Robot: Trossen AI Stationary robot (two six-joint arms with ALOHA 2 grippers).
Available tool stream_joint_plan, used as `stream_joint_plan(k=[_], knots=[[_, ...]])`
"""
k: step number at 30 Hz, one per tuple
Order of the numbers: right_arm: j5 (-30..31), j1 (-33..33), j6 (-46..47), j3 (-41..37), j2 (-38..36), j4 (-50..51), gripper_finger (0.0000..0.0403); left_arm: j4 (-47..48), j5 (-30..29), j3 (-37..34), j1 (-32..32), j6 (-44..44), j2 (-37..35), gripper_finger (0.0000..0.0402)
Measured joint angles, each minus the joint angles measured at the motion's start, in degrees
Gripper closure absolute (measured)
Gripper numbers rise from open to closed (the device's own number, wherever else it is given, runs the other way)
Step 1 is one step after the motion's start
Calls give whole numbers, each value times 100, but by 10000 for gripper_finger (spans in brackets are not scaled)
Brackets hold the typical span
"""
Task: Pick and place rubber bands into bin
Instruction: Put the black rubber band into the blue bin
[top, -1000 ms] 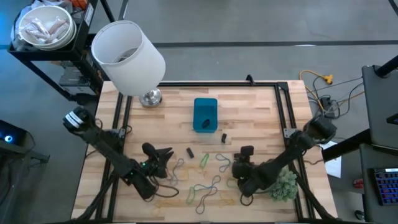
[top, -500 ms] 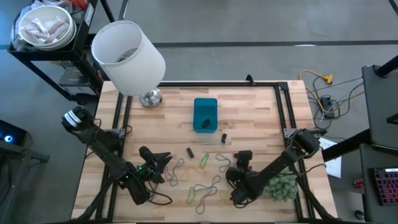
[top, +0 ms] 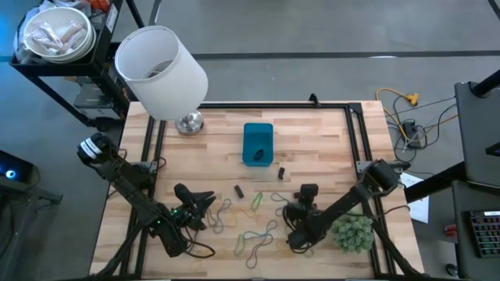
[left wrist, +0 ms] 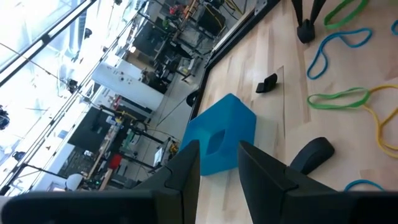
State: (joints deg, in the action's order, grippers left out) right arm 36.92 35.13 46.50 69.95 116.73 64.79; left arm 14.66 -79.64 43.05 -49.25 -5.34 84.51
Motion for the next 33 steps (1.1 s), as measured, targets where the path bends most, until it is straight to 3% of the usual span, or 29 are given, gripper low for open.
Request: stream_joint_plan(k=[12, 18, 23, 28, 33], knots=[[-248, -379, -9, -35, -2, 62, 340, -2, 0, -7, 0, -5, 0, 311], [-245, -408, -15, -37, -24, 119, 386, -4, 2, -24, 0, -5, 0, 311], [-202, -386, -8, -37, -181, 124, 394, -4, 2, -31, 0, -5, 0, 311], [244, -256, -2, -37, -595, 98, 394, -2, 2, -31, 0, -5, 0, 311], [1250, -118, -89, -37, -1121, 72, 394, 0, 2, -33, 0, -3, 0, 311]])
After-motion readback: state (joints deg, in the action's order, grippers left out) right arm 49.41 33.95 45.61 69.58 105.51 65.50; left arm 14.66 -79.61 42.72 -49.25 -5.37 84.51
